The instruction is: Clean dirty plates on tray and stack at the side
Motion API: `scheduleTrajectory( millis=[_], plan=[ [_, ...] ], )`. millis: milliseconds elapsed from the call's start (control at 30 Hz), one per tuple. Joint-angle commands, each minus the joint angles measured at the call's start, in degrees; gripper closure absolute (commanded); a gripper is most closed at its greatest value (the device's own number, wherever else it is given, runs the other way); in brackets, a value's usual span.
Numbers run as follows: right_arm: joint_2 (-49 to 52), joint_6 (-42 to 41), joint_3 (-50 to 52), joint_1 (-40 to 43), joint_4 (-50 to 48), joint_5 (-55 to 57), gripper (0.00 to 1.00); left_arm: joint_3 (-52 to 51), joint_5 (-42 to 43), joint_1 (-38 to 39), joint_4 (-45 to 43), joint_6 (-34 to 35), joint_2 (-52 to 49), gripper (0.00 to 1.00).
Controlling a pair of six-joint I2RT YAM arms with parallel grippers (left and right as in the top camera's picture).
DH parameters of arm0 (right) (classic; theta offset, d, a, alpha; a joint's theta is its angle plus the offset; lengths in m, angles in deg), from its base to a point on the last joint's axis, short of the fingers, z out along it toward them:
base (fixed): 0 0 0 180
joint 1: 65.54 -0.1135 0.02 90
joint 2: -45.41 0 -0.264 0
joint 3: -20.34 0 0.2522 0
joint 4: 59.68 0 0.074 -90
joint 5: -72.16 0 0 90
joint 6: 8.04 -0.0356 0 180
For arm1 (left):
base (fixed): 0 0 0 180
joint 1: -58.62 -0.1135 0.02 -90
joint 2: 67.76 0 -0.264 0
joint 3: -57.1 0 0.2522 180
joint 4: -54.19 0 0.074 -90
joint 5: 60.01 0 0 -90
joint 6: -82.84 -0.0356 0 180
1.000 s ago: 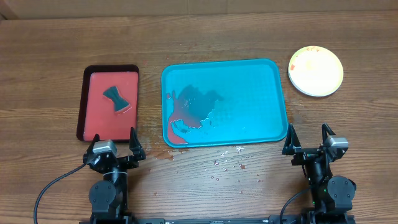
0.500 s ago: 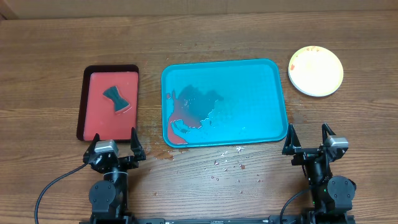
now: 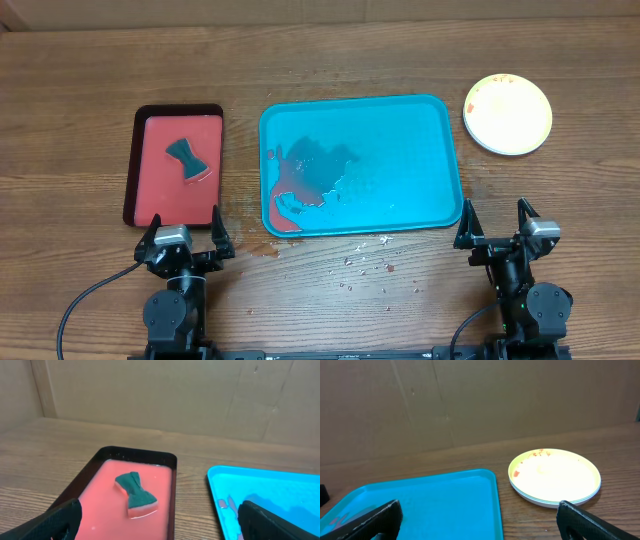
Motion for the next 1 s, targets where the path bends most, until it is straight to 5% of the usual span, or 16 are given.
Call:
scheduleTrajectory(
  millis=[0,367,967],
  plan=[
    [-0.6,0.2,0.6,-0.3,-0.5,0.5,0.00,-0.2,0.8,0.0,0.0,-0.9,0.7,0.00],
    [-0.6,0.2,0.6,-0.3,-0.5,0.5,0.00,-0.2,1.4,-0.1,0.2,-9.3,0.5,0.00],
    [-0.6,0.2,0.6,-0.3,-0.5,0.5,0.00,-0.2,1.1,-0.1,0.1,-9.0,0.5,0.00]
  ],
)
